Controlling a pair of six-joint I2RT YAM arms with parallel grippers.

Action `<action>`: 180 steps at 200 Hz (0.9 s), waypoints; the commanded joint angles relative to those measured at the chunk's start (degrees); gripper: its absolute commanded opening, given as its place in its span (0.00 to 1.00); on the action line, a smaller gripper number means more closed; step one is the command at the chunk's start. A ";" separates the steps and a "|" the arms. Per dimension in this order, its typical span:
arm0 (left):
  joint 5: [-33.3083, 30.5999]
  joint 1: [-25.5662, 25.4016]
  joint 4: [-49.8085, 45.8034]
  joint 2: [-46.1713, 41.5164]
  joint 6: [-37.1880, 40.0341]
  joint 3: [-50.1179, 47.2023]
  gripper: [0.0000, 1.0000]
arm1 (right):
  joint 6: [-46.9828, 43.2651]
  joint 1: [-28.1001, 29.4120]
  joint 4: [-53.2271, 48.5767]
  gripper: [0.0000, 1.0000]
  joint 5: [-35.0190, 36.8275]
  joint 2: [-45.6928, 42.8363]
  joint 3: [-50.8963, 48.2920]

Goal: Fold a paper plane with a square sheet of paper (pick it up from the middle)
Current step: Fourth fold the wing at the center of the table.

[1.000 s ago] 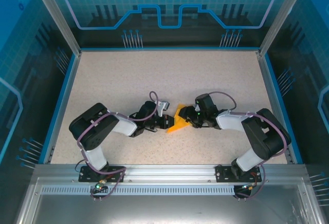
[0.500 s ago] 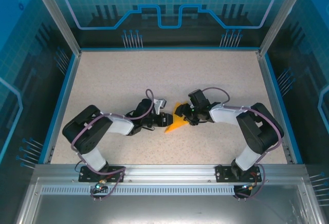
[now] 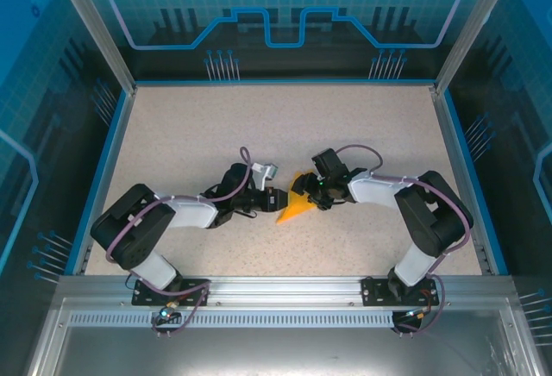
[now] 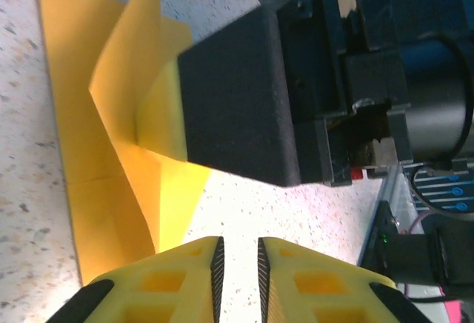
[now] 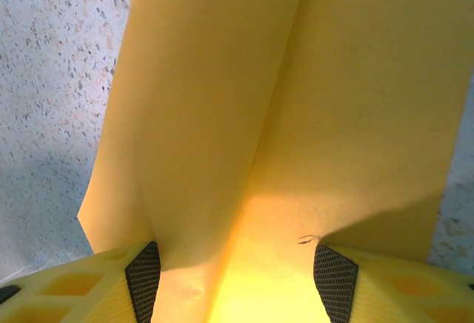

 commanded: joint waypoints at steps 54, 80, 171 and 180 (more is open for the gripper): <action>1.86 0.10 -2.69 4.35 0.23 2.54 0.16 | 1.79 0.66 -10.91 0.63 3.92 6.40 -3.68; 0.77 0.14 -2.61 5.58 -0.33 3.20 0.15 | 1.87 0.67 -11.31 0.64 4.10 6.29 -3.71; -3.76 0.10 -5.97 7.90 0.19 4.56 0.10 | 1.96 0.65 -12.90 0.57 5.19 6.89 -4.20; -3.82 0.12 -5.90 8.20 0.25 4.57 0.10 | 2.04 0.65 -12.99 0.56 5.31 6.84 -4.24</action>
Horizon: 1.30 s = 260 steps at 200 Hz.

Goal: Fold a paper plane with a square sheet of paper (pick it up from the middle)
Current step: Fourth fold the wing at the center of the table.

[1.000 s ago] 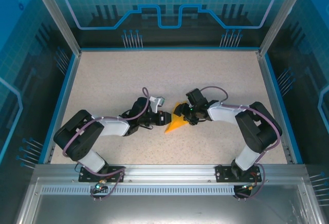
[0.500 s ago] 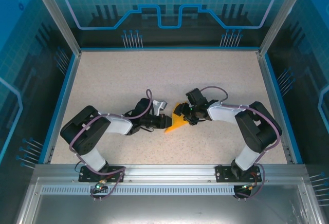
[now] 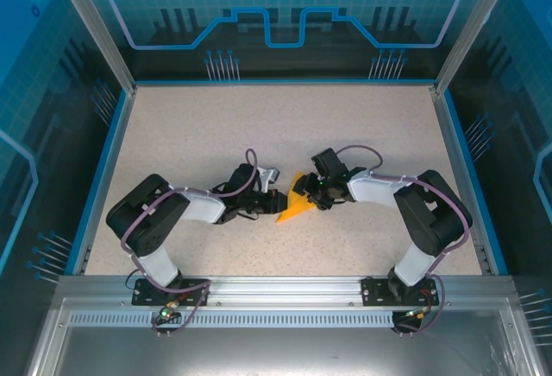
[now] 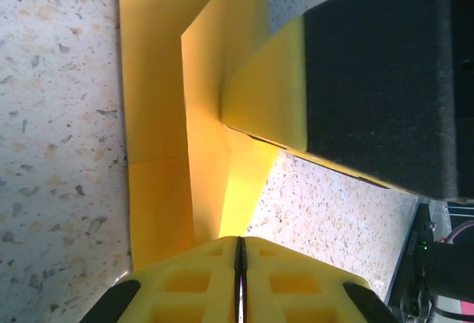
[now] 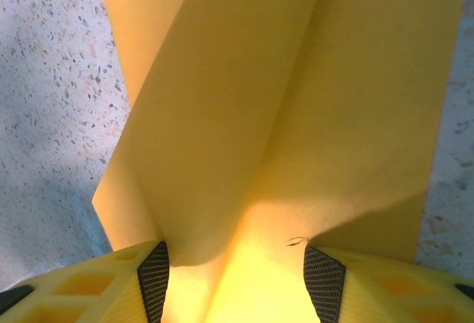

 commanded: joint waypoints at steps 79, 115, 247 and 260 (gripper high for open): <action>-1.25 0.15 -1.63 3.55 0.50 2.13 0.10 | 1.37 0.67 -12.87 0.52 5.07 7.61 -4.46; -1.64 0.15 -2.40 3.74 0.78 2.46 0.10 | 1.29 0.67 -13.77 0.50 5.31 8.37 -4.03; -5.06 0.04 -4.66 3.64 1.00 2.67 0.09 | 0.87 0.75 -15.14 0.50 5.16 10.76 -2.61; -5.00 0.06 -4.61 3.64 1.05 2.72 0.10 | 1.02 0.75 -15.24 0.50 5.23 11.02 -2.60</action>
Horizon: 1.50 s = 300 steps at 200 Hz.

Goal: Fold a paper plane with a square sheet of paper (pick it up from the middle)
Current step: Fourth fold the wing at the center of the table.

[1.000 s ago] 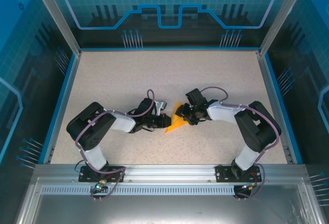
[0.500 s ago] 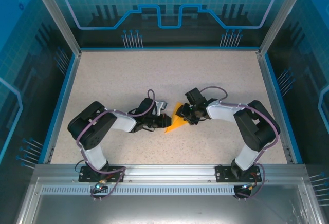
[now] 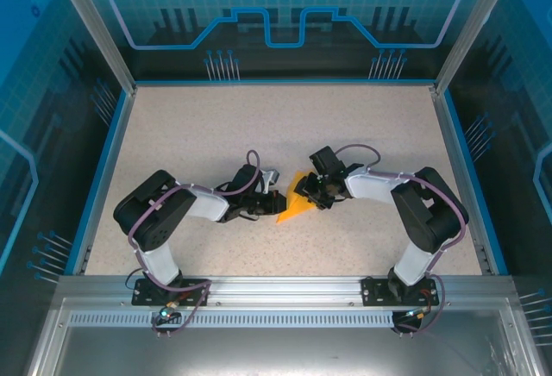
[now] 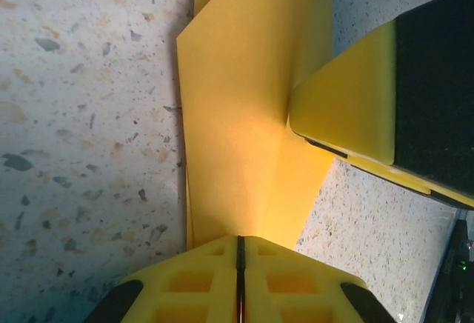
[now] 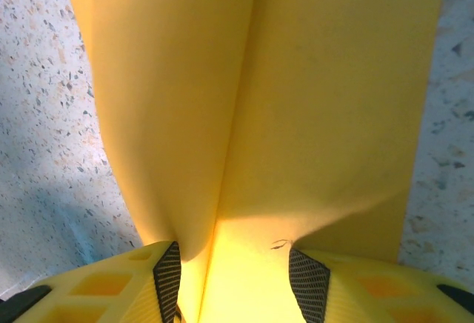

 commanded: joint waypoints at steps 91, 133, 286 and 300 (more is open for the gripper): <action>-1.11 -0.10 -1.54 0.18 1.13 1.66 0.12 | 1.50 0.76 -9.71 0.48 5.07 8.18 -5.94; -1.15 -0.48 -3.46 0.72 2.13 2.44 0.11 | -0.38 0.81 -7.86 0.57 5.02 5.93 -6.44; -1.91 -0.96 -3.59 -0.86 2.76 1.86 0.11 | 1.68 3.34 -18.45 0.65 9.56 10.39 0.05; -2.71 -0.99 -4.20 -1.23 2.77 1.79 0.11 | 2.01 3.39 -18.44 0.65 9.55 10.46 0.05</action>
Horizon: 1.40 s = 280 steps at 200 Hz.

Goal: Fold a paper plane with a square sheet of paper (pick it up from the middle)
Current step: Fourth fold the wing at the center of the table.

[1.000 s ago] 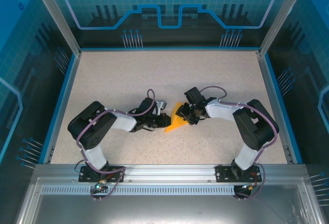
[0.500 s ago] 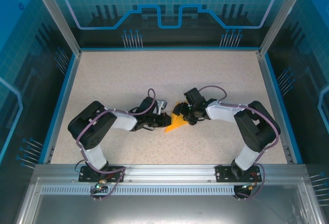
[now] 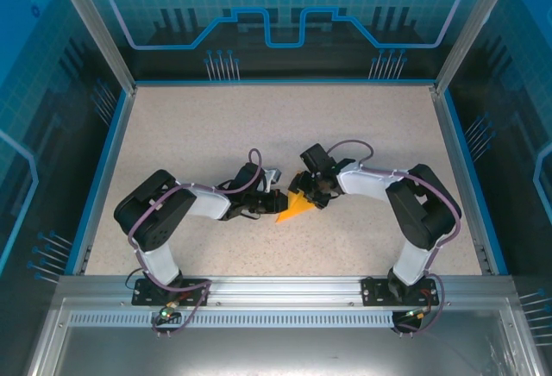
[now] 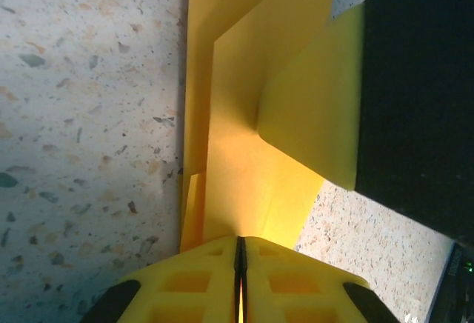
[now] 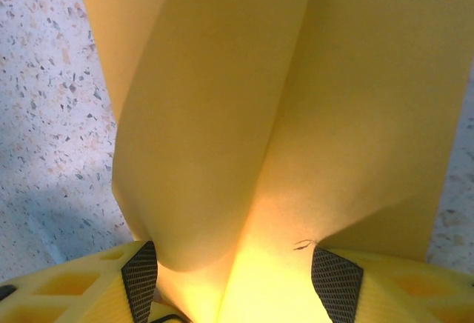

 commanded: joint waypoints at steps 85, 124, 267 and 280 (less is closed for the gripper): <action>-0.04 -0.43 2.26 -6.84 -0.63 -2.25 0.12 | 2.41 0.77 -11.90 0.56 3.96 9.62 -5.25; 1.84 -0.82 2.29 -4.42 -0.96 -1.18 0.12 | 2.76 0.77 -11.86 0.56 3.80 9.76 -5.48; -2.79 -1.01 -3.43 -0.69 0.26 0.99 0.09 | 2.16 0.77 -12.73 0.53 3.60 11.04 -4.74; -3.08 -1.12 -3.91 -0.53 0.47 1.15 0.09 | 1.90 0.77 -12.70 0.54 3.43 11.35 -4.74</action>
